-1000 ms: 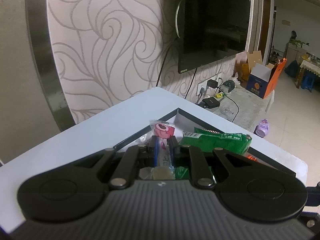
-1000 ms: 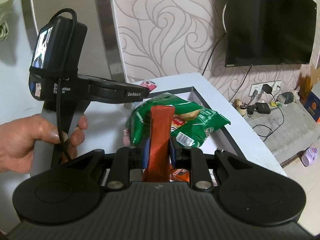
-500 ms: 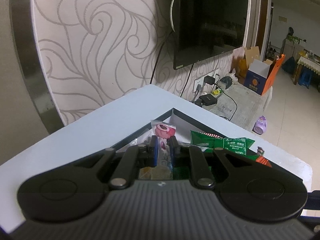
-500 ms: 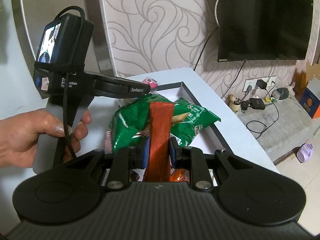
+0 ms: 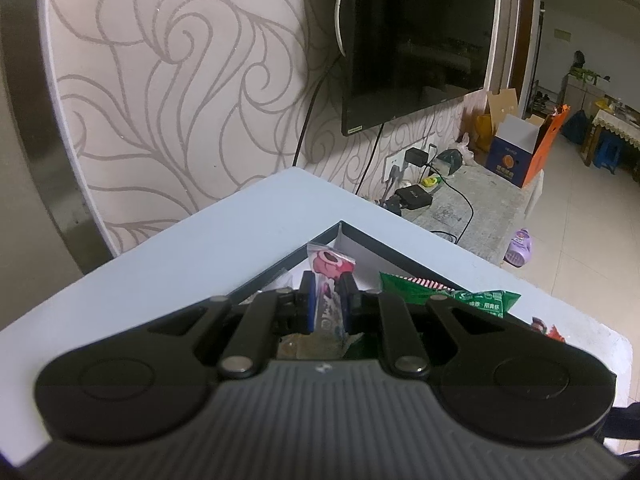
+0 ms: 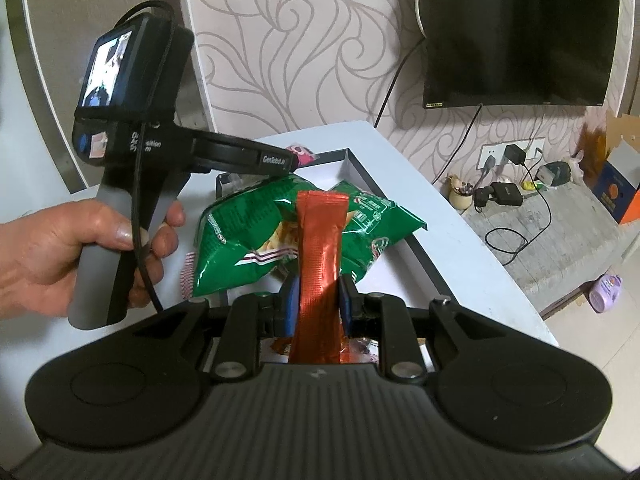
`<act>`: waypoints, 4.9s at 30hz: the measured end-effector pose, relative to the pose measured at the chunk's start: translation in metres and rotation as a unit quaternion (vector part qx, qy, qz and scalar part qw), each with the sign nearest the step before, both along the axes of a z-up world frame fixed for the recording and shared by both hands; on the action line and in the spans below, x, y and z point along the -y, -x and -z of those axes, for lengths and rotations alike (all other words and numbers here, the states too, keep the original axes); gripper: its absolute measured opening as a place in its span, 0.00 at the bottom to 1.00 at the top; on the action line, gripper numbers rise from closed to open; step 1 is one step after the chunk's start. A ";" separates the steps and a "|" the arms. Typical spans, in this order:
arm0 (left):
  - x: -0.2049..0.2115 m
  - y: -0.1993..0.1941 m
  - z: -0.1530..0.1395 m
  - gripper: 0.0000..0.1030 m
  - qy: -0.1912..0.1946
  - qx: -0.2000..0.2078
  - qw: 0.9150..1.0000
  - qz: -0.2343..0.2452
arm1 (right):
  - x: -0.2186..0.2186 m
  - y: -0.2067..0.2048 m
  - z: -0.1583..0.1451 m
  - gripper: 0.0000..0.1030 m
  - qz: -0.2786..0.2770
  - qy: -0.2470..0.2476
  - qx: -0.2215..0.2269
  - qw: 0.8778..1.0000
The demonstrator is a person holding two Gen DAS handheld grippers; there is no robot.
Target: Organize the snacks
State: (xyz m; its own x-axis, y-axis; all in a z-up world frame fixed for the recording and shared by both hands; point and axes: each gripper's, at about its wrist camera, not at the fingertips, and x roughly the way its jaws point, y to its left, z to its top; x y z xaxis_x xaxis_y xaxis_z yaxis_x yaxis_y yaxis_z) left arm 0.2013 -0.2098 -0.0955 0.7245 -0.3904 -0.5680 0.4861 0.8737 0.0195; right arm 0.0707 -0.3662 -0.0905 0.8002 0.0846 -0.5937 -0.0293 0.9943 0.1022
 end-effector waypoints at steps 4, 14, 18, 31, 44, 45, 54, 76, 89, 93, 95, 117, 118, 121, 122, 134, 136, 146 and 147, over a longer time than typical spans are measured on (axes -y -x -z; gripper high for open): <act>0.004 -0.003 0.002 0.16 -0.004 0.000 1.000 0.005 | 0.000 -0.004 0.002 0.24 -0.001 0.003 -0.005 1.000; 0.010 -0.009 0.005 0.16 -0.011 0.003 1.000 0.014 | -0.001 -0.012 0.007 0.24 -0.001 0.009 -0.022 1.000; 0.013 -0.014 0.006 0.16 -0.016 0.004 1.000 0.014 | -0.001 -0.014 0.007 0.24 -0.002 0.011 -0.027 1.000; 0.009 -0.015 0.006 0.16 -0.008 -0.007 1.000 0.018 | 0.000 -0.022 0.016 0.24 -0.002 0.015 -0.042 0.999; 0.012 -0.011 0.006 0.18 -0.012 -0.026 0.999 0.024 | -0.001 -0.025 0.014 0.24 -0.001 0.016 -0.040 0.999; 0.011 -0.010 0.005 0.18 -0.013 -0.025 0.999 0.025 | -0.001 -0.026 0.014 0.24 -0.001 0.016 -0.040 0.999; 0.013 -0.003 0.004 0.18 -0.022 -0.014 0.999 0.031 | -0.003 -0.023 0.015 0.24 0.001 0.020 -0.040 0.999; 0.019 0.018 -0.006 0.45 -0.018 0.003 0.999 0.028 | -0.003 -0.028 0.014 0.24 0.002 0.029 -0.038 0.999; 0.011 0.033 -0.023 0.45 -0.017 0.035 0.999 -0.013 | -0.002 -0.011 0.001 0.73 -0.010 0.021 -0.004 1.000; 0.004 0.043 -0.036 0.45 -0.014 0.050 0.998 -0.037 | 0.002 -0.006 0.000 0.74 -0.027 0.015 0.003 1.000; -0.001 0.048 -0.043 0.45 -0.011 0.056 0.997 -0.057 | 0.004 -0.002 -0.004 0.75 -0.037 0.006 0.012 0.999; -0.107 0.139 -0.062 0.91 0.014 0.067 0.991 -0.117 | -0.056 0.080 -0.038 0.81 -0.047 0.019 0.051 0.997; -0.113 0.146 -0.058 0.91 0.012 0.063 0.992 -0.111 | -0.062 0.089 -0.039 0.82 -0.044 0.020 0.052 0.998; -0.128 0.166 -0.051 0.91 0.005 0.045 0.994 -0.096 | -0.082 0.120 -0.037 0.82 -0.028 0.014 0.050 0.998; -0.133 0.173 -0.049 0.91 0.006 0.040 0.995 -0.091 | -0.090 0.130 -0.036 0.82 -0.023 0.010 0.047 0.999; -0.166 0.251 -0.037 0.91 0.048 0.097 0.985 -0.138 | -0.139 0.186 -0.018 0.82 -0.022 -0.008 0.003 1.000; -0.157 0.252 -0.034 0.91 0.021 0.081 0.985 -0.150 | -0.137 0.187 -0.021 0.82 -0.031 -0.005 0.008 0.999; -0.123 0.271 -0.021 0.91 -0.002 0.060 0.991 -0.116 | -0.105 0.190 -0.025 0.85 -0.020 0.005 0.018 1.000; -0.120 0.273 -0.020 0.91 -0.009 0.065 0.991 -0.118 | -0.102 0.190 -0.024 0.85 -0.016 0.006 0.017 1.000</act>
